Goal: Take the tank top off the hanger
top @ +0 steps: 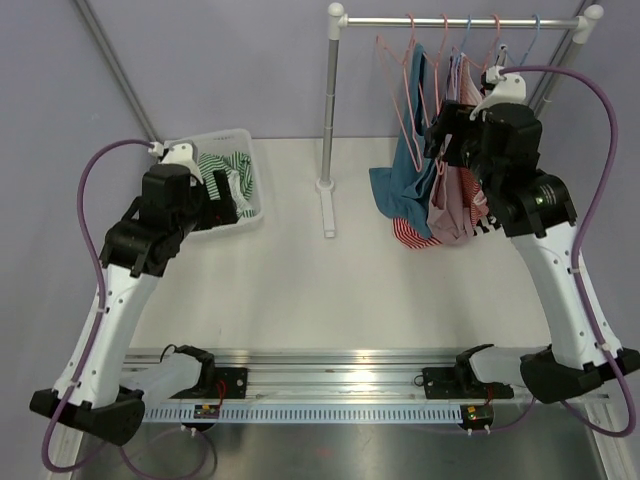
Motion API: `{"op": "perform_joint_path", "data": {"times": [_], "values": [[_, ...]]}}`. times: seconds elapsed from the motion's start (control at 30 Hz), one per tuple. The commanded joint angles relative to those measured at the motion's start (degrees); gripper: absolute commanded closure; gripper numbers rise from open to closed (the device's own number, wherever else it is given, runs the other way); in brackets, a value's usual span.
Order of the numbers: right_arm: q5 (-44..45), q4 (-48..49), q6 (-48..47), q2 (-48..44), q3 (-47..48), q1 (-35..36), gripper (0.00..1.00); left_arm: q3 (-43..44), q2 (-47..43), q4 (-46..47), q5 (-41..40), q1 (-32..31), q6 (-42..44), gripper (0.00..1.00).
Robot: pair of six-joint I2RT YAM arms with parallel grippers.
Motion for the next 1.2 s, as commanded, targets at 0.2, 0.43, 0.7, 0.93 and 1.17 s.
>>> {"op": "perform_joint_path", "data": {"times": [0.2, 0.43, 0.7, 0.93, 1.17], "values": [[3.58, -1.34, -9.01, 16.35, 20.27, -2.86, 0.45, -20.16, -19.11, 9.06, -0.95, -3.24, 2.35, 0.01], [-0.64, -3.89, -11.65, 27.77, 32.40, -6.82, 0.50, -24.64, -21.06, 10.30, -2.09, -3.24, 2.79, 0.01], [-2.93, -8.11, -12.62, 37.88, 44.54, -8.75, 0.58, -26.93, -21.15, 11.80, 0.72, -3.24, 2.62, 0.01], [-6.79, -8.90, -12.62, 40.53, 45.16, -9.11, 0.75, -27.37, -20.80, 12.06, 1.86, -3.15, 2.62, 0.01], [-8.38, -7.67, -12.18, 39.57, 43.23, -9.11, 0.84, -27.55, -20.44, 11.97, 2.57, -3.15, 2.62, 0.01]]}}
